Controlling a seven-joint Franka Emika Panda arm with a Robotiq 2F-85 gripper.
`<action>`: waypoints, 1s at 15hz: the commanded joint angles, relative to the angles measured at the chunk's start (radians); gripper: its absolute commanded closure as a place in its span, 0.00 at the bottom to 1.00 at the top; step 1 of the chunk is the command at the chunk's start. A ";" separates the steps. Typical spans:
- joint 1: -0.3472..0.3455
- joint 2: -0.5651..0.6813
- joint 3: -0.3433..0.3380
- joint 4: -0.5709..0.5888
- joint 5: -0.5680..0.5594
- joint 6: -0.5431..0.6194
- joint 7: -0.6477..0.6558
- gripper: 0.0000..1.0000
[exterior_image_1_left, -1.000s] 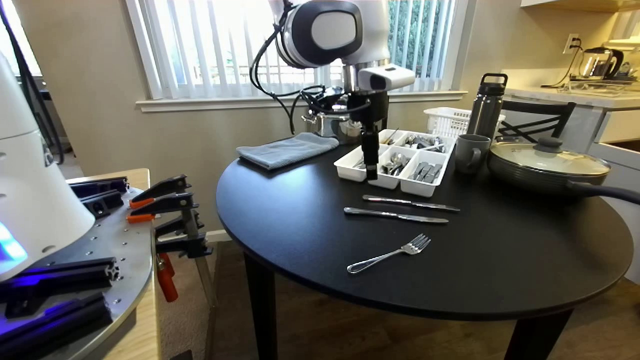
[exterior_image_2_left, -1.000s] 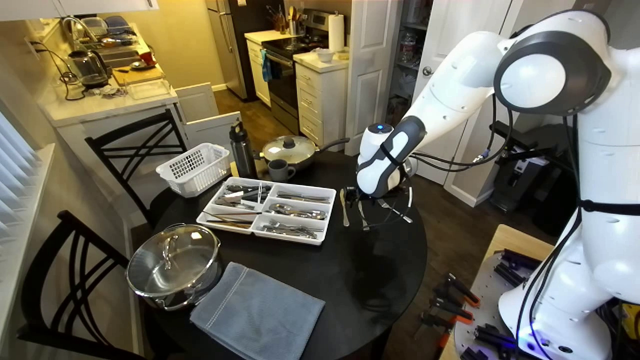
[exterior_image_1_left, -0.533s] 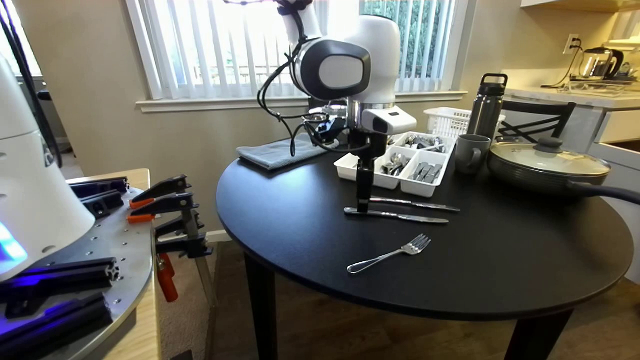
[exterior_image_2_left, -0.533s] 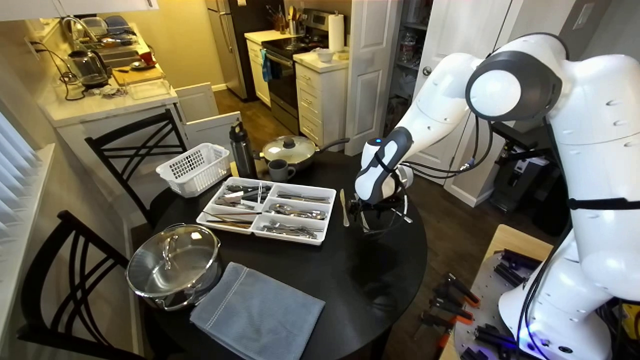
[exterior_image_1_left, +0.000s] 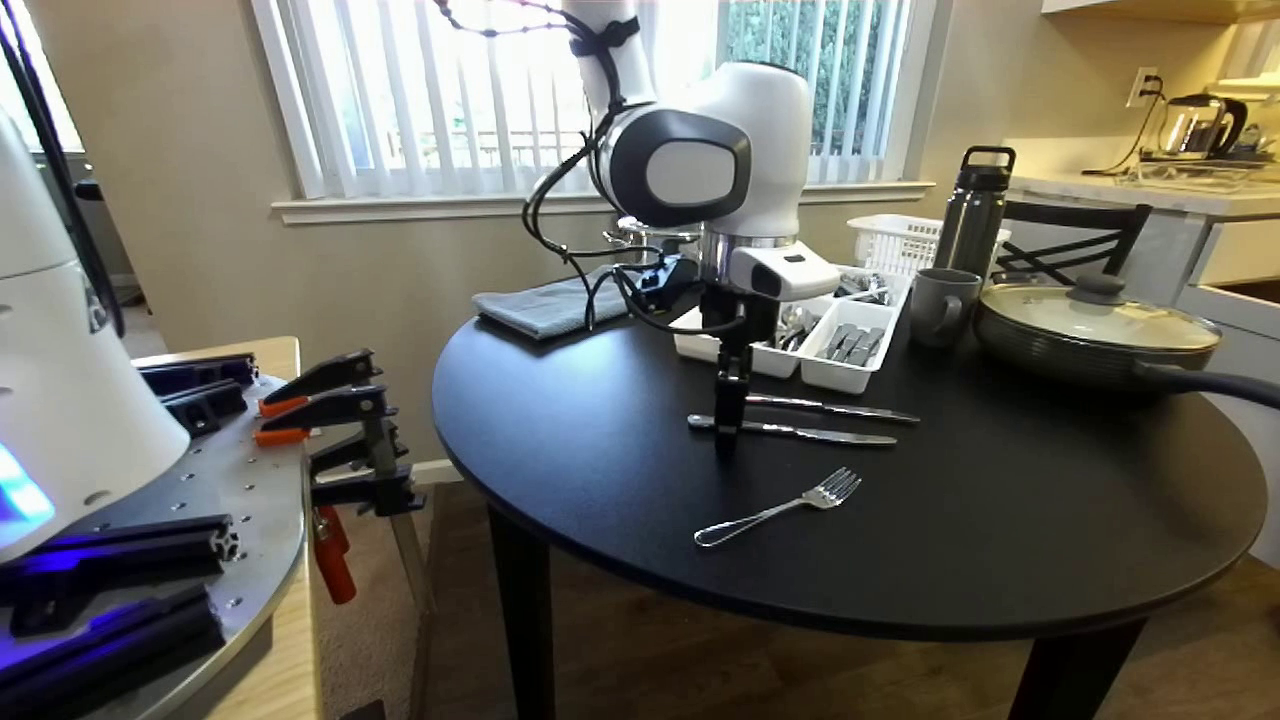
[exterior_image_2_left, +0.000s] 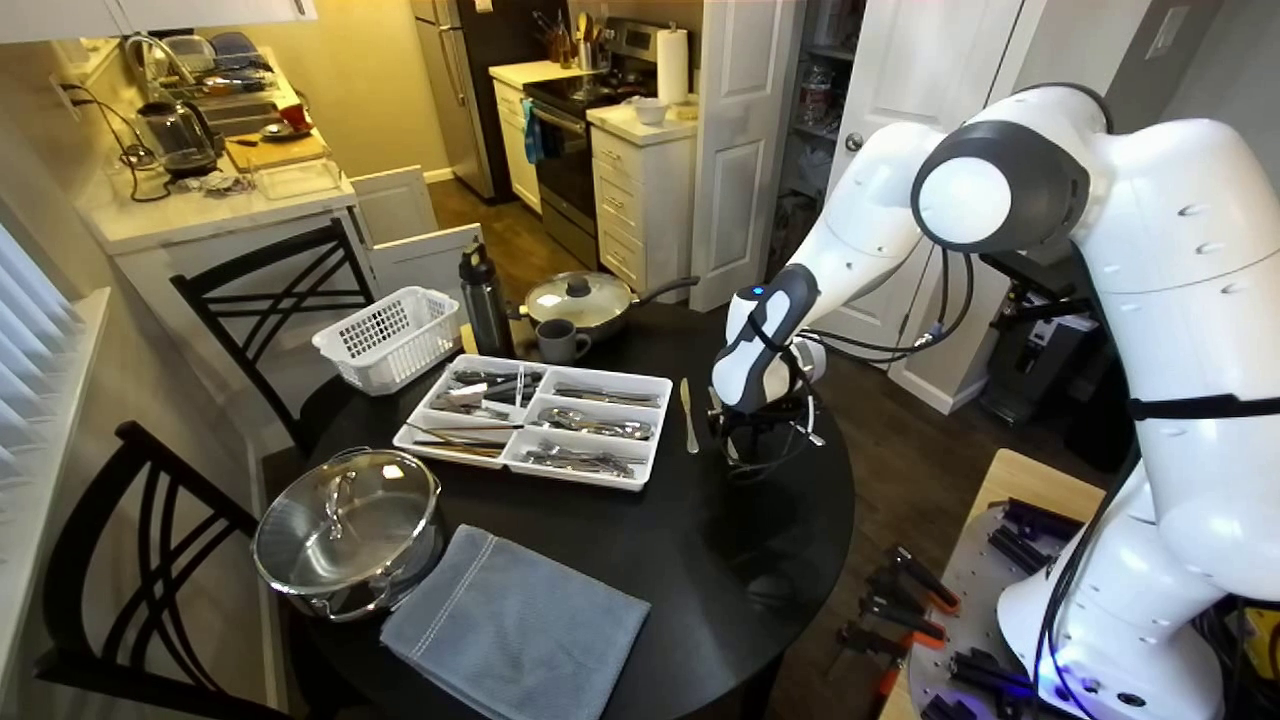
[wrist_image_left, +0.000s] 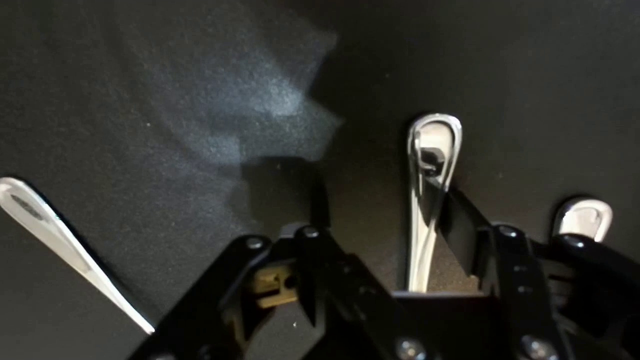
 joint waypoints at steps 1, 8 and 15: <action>-0.005 -0.002 -0.001 0.014 0.018 -0.036 -0.033 0.72; -0.005 -0.001 0.000 0.021 0.020 -0.041 -0.033 0.96; 0.179 -0.217 -0.194 -0.170 -0.087 -0.007 0.077 0.96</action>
